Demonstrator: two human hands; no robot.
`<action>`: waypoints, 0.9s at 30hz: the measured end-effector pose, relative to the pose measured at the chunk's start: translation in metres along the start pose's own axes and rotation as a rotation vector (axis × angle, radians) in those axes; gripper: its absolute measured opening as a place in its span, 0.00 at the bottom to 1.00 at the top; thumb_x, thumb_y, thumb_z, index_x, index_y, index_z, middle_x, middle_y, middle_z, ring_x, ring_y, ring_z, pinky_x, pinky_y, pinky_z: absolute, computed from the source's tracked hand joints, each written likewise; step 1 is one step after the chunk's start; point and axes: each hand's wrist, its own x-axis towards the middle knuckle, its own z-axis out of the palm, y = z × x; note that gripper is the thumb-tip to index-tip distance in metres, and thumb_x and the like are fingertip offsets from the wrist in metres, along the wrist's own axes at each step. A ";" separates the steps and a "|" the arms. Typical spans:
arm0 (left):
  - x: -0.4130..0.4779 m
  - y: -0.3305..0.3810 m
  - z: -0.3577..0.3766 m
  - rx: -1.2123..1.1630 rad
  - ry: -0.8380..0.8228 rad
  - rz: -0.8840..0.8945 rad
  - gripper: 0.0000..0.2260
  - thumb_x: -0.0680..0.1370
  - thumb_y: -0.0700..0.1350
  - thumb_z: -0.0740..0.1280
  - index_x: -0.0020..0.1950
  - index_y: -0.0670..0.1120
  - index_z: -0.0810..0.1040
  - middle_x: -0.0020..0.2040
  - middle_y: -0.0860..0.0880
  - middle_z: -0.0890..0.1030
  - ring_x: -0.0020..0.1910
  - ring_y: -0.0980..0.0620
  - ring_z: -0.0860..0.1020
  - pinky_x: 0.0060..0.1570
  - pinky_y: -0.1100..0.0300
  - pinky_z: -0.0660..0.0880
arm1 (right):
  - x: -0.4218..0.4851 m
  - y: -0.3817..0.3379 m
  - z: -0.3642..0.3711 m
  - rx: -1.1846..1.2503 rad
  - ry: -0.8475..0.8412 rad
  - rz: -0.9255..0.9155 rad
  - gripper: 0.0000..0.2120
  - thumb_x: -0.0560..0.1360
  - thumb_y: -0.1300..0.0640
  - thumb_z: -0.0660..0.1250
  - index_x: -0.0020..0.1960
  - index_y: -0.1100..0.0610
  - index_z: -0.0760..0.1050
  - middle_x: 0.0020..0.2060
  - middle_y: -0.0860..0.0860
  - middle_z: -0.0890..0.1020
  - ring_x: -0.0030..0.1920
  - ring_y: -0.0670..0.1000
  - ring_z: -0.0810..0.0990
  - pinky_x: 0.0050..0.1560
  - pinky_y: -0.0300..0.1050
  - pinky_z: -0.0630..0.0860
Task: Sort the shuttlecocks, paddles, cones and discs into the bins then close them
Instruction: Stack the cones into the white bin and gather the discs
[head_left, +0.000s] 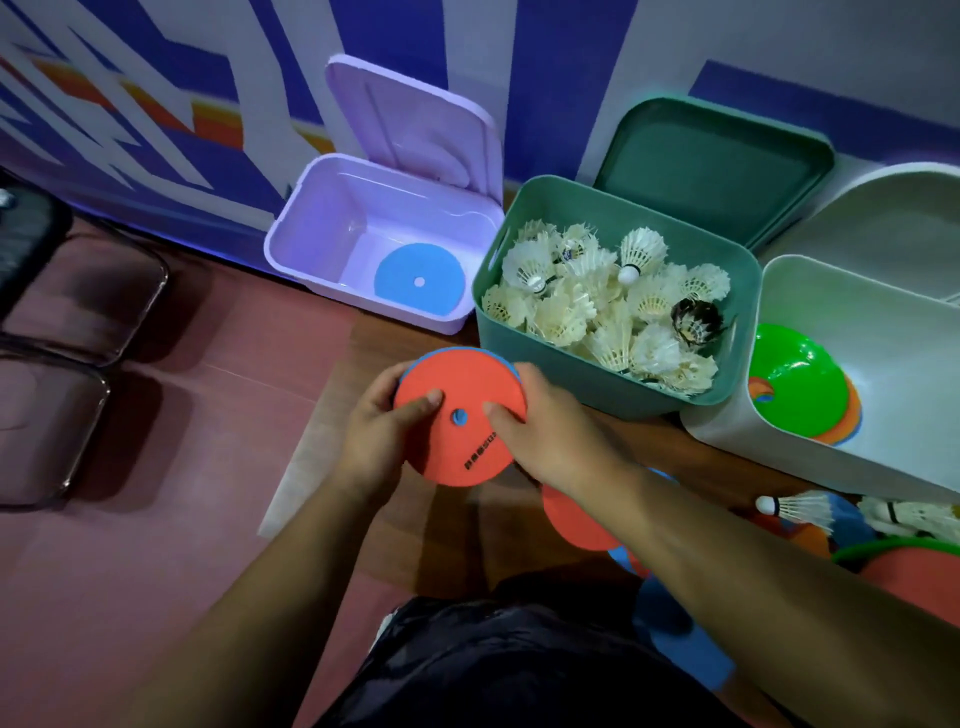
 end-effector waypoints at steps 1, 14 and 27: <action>0.003 0.009 -0.006 -0.044 0.005 -0.002 0.16 0.78 0.40 0.73 0.66 0.48 0.82 0.61 0.44 0.85 0.59 0.45 0.83 0.62 0.44 0.79 | 0.002 -0.012 0.002 0.045 -0.016 0.000 0.18 0.79 0.43 0.69 0.65 0.50 0.72 0.54 0.52 0.85 0.54 0.56 0.84 0.53 0.50 0.79; 0.081 0.111 -0.043 0.025 0.118 0.010 0.19 0.72 0.44 0.69 0.63 0.43 0.79 0.47 0.46 0.85 0.42 0.49 0.81 0.39 0.56 0.75 | 0.094 -0.101 -0.021 0.131 0.133 0.055 0.13 0.81 0.52 0.65 0.65 0.50 0.71 0.49 0.49 0.83 0.45 0.48 0.83 0.40 0.45 0.74; 0.133 0.126 -0.065 0.360 0.162 -0.060 0.33 0.69 0.48 0.70 0.73 0.37 0.72 0.72 0.37 0.75 0.68 0.37 0.78 0.71 0.39 0.70 | 0.131 -0.120 -0.011 0.095 0.114 0.121 0.17 0.81 0.54 0.64 0.69 0.53 0.77 0.63 0.50 0.82 0.62 0.52 0.81 0.61 0.45 0.75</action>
